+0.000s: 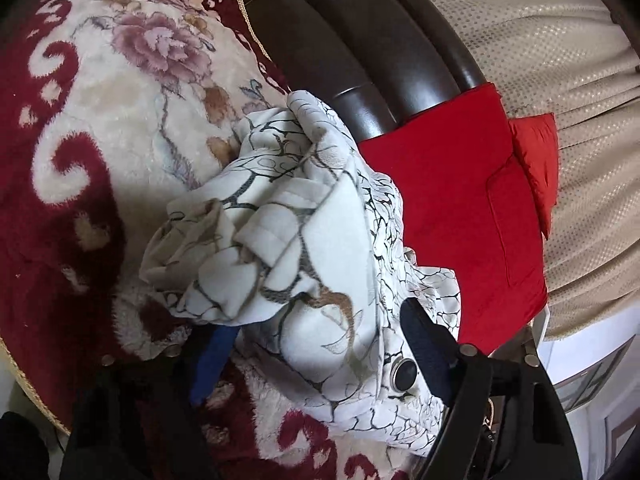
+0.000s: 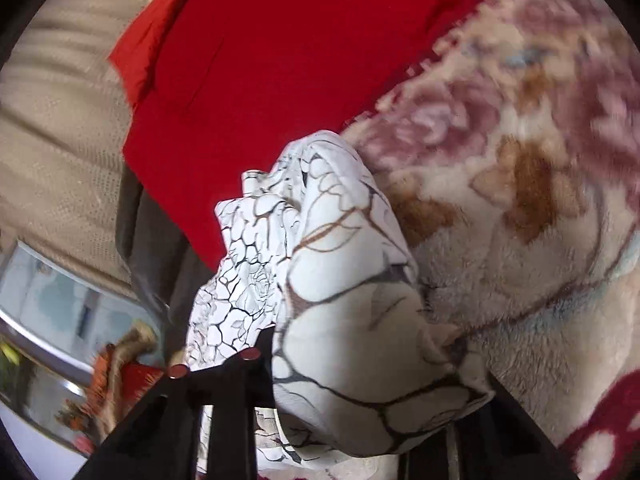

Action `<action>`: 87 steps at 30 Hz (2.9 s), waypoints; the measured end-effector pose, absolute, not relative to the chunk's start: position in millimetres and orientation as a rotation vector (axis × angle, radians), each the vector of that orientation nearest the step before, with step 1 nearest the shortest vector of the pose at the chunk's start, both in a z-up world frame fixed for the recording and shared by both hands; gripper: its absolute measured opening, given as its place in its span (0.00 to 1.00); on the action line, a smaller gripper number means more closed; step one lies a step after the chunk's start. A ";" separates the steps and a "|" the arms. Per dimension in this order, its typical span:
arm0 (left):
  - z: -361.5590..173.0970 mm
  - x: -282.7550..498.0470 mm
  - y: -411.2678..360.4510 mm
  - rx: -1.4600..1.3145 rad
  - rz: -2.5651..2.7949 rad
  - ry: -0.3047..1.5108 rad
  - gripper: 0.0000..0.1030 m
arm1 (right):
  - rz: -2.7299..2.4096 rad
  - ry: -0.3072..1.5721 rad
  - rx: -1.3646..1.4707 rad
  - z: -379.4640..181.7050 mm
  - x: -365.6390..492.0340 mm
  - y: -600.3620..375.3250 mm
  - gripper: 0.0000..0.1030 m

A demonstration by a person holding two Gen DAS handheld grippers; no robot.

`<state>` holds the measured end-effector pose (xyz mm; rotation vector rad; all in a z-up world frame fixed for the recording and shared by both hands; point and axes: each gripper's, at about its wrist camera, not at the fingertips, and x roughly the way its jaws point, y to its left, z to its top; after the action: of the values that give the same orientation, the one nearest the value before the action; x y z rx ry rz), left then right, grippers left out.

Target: Fold large clothes

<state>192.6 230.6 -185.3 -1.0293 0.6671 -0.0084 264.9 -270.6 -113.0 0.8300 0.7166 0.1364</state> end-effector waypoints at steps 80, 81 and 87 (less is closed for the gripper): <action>-172.1 170.6 274.8 -1.033 0.041 0.717 0.80 | 0.498 1.071 0.473 -121.3 306.3 -152.2 0.24; -181.0 177.2 270.5 -1.048 0.030 0.753 0.81 | 0.496 1.073 0.475 -121.4 307.2 -152.1 0.24; -192.0 192.8 266.0 -1.079 0.052 0.713 0.84 | 0.486 1.066 0.473 -121.1 305.2 -150.7 0.24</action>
<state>192.8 266.0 -192.0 -1.0791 0.7125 0.0524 305.2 -150.7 -121.1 0.4733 1.0656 0.4862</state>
